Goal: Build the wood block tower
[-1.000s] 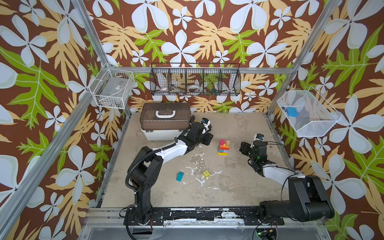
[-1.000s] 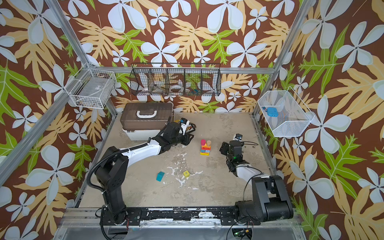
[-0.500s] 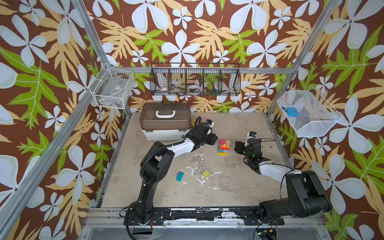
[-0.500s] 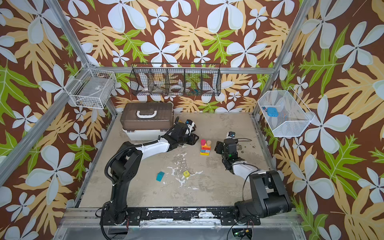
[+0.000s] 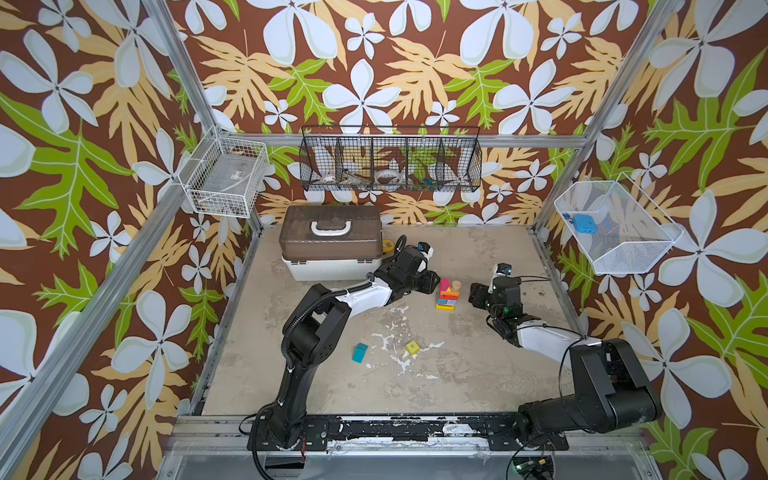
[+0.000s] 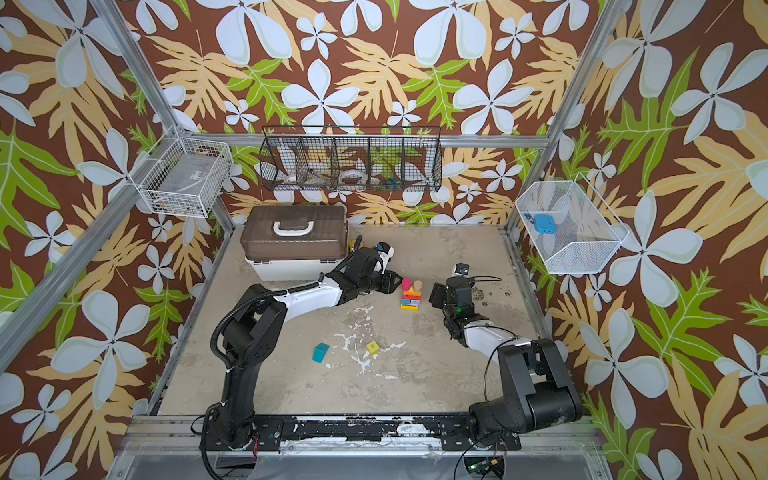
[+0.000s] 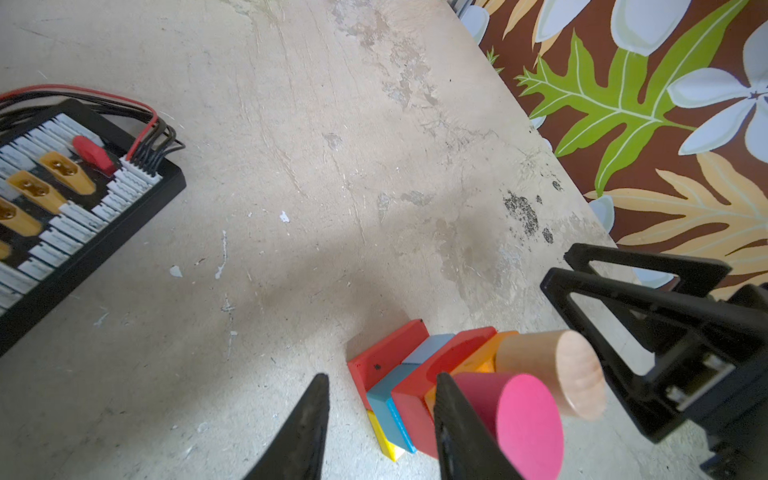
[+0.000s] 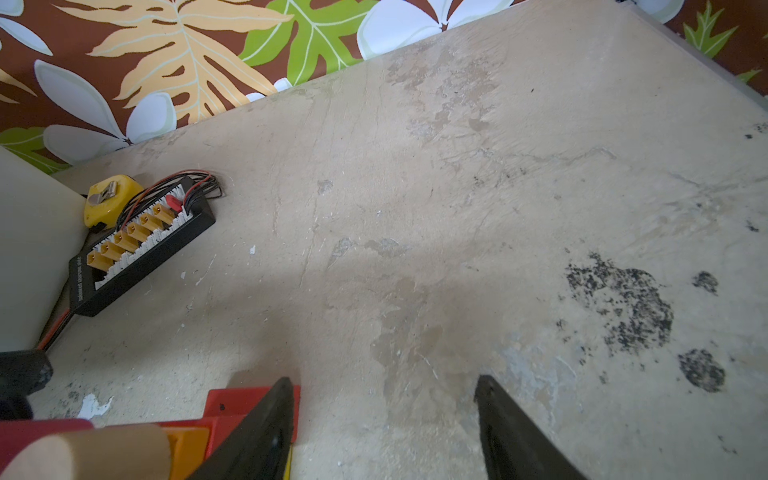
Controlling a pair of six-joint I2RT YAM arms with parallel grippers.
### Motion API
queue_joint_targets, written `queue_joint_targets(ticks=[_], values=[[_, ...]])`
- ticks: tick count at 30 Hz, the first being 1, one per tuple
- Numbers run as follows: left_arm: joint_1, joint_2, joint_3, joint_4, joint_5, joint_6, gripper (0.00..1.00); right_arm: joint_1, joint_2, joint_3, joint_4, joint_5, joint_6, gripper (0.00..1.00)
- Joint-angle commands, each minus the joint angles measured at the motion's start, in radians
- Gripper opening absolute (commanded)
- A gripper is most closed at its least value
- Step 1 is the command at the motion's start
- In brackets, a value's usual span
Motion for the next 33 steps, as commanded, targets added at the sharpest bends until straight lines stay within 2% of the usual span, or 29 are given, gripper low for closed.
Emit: queue_joint_targets(ticks=[1,10,33], values=[[-0.001,-0.003,0.002,0.004,0.026,-0.003,0.44,0.003,0.002,0.008,0.000,0.017,-0.006,0.69],[-0.003,-0.007,0.004,0.003,0.055,-0.003,0.44,0.010,0.013,0.019,-0.010,0.023,-0.011,0.69],[-0.003,-0.007,0.018,-0.009,0.037,-0.001,0.44,0.041,0.054,0.064,-0.045,0.041,-0.034,0.67]])
